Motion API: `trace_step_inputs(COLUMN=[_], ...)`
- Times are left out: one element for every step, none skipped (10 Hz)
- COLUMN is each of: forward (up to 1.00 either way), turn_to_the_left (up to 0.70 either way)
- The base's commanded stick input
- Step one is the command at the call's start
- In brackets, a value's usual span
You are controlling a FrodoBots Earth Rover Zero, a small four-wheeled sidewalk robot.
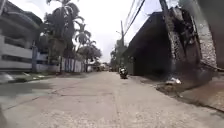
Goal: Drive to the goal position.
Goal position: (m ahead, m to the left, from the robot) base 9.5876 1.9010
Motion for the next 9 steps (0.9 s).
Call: trace_step_inputs(forward=[0.5, 0.5, 0.5, 0.5, 0.5, 0.5, 0.5, 0.5, 0.5], turn_to_the_left=[0.01, 0.01, 0.01, 0.01, 0.01, 0.01, 0.01, 0.01, 0.01])
